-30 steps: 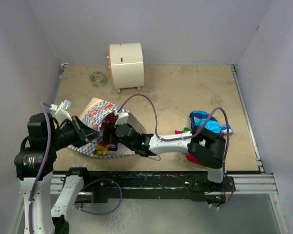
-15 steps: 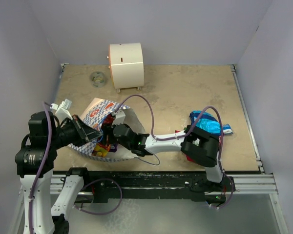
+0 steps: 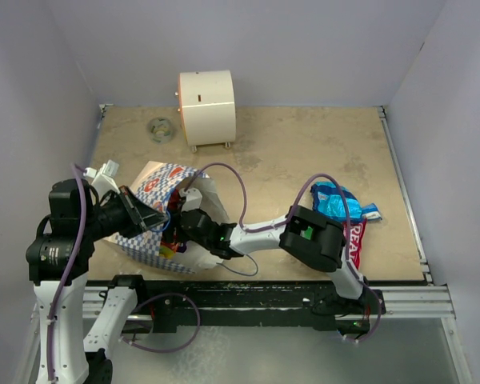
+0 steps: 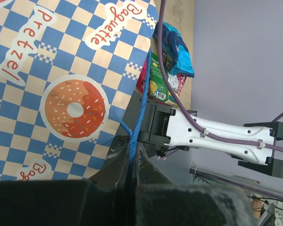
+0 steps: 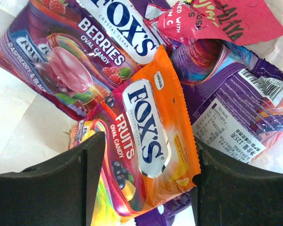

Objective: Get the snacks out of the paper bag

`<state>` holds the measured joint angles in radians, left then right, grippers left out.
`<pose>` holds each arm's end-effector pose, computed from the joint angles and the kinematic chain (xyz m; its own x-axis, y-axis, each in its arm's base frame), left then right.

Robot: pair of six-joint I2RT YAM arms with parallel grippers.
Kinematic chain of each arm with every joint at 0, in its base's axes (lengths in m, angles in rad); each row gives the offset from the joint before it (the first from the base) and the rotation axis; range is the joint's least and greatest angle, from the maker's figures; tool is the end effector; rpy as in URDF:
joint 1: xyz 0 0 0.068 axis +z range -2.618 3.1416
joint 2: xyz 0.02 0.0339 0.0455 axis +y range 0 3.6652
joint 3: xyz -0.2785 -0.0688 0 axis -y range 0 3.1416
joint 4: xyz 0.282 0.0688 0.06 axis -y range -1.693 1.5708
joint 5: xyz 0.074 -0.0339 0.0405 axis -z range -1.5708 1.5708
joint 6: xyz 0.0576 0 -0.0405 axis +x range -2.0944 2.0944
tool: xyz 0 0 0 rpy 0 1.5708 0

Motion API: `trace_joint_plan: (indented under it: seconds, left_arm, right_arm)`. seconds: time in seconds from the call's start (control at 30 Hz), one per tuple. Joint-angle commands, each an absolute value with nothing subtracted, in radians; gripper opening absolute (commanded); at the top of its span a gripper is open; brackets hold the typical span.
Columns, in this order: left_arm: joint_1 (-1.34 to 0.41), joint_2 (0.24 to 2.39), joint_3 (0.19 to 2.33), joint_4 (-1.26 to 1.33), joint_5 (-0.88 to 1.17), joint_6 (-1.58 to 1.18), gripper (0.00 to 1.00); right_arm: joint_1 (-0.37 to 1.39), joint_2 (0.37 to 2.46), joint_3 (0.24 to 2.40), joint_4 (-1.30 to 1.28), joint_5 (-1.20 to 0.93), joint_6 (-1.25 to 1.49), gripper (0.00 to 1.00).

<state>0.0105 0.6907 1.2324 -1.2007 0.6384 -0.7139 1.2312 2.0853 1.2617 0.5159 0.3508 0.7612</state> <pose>0.1115 -0.0332 0.4141 -0.7657 -0.5339 -0.3586 -0.0512 0.6065 -0.7935 0.1901 0.4788 0.1511 -0.6086 0.2220 -0.7618 -0.4925 0.6470 0.5820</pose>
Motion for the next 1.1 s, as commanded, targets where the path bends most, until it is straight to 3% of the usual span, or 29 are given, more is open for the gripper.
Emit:
trace_joint_plan:
  seconds: [0.0, 0.07, 0.17, 0.3, 0.5, 1.07]
  left_arm:
    - [0.008, 0.686, 1.223, -1.163, 0.638, -0.724, 0.0]
    - [0.007, 0.682, 1.211, -1.159, 0.638, -0.724, 0.0]
    - [0.008, 0.684, 1.205, -1.162, 0.634, -0.724, 0.0]
    - [0.007, 0.695, 1.22, -1.147, 0.632, -0.73, 0.0]
    - [0.007, 0.687, 1.236, -1.157, 0.617, -0.723, 0.0]
    - [0.007, 0.696, 1.276, -1.04, 0.569, -0.771, 0.0]
  right_arm:
    - [1.222, 2.092, 1.229, 0.627, 0.259, 0.677, 0.6]
    - [1.238, 2.108, 1.236, 0.726, 0.196, 0.623, 0.5]
    - [1.26, 2.136, 1.258, 0.795, 0.157, 0.645, 0.47]
    - [1.261, 2.148, 1.296, 0.717, 0.145, 0.635, 0.29]
    - [1.26, 2.006, 1.242, 0.739, 0.182, 0.494, 0.02]
    - [1.187, 1.67, 0.999, 0.718, 0.258, 0.384, 0.0]
